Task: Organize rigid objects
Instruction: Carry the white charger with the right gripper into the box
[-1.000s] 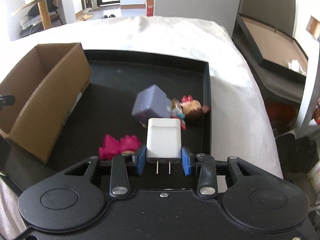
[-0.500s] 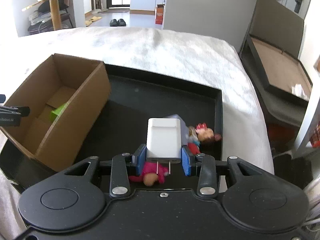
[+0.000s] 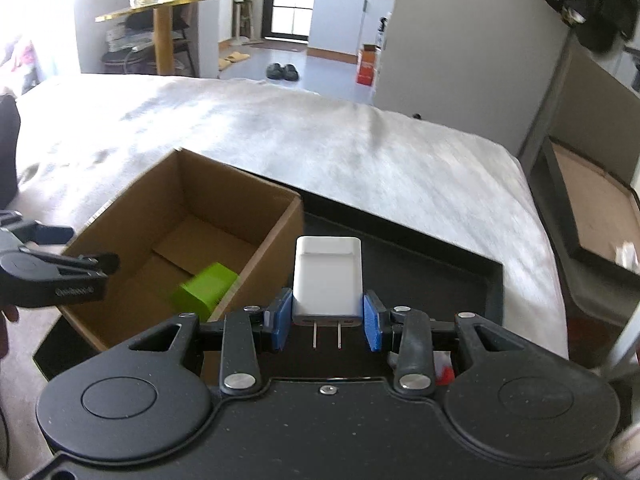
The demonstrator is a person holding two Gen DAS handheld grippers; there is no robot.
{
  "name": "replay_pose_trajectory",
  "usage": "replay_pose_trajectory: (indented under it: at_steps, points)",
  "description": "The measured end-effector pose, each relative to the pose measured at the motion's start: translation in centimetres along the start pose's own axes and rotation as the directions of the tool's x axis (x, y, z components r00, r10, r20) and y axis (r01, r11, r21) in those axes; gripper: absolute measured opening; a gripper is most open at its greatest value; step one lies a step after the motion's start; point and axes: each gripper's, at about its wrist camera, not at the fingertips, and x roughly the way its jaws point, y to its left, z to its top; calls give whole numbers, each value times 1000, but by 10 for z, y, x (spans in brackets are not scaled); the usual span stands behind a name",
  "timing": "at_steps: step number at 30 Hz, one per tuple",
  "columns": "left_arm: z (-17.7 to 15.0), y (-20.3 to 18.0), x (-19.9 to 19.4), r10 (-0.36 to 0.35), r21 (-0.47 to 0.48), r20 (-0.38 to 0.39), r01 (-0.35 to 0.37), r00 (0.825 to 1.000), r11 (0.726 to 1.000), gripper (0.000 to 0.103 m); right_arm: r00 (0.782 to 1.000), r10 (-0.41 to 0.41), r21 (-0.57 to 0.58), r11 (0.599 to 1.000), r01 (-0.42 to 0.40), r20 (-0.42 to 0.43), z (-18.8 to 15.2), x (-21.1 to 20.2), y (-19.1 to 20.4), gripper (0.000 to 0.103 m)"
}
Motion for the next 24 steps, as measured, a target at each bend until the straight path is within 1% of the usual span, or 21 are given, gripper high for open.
replay_pose_trajectory:
  at_steps: [2,3,5,8,10,18,24]
  points:
    - [-1,2,1,-14,-12,2,14,1000,1000,48,1000,9,-11,1000,-9,6,6,3,6,36]
    - [-1,3,2,-19,-13,2,19,1000,1000,45,1000,14,-17,1000,-14,8,9,4,9,36]
    - [-3,4,5,-33,-20,-7,33,999,999,30,1000,24,-29,999,-24,14,14,6,15,36]
    - [-4,8,6,-71,-42,-15,70,997,997,17,999,38,-44,998,-37,18,21,11,26,36]
    - [-4,8,6,-91,-44,-12,90,996,995,12,999,52,-60,997,-51,15,23,14,33,36]
    - [-6,14,4,-140,-76,-13,138,990,987,11,997,82,-120,989,-83,-12,30,30,60,36]
    - [-4,17,4,-157,-96,-21,154,987,983,11,995,94,-154,983,-98,-30,30,41,76,36]
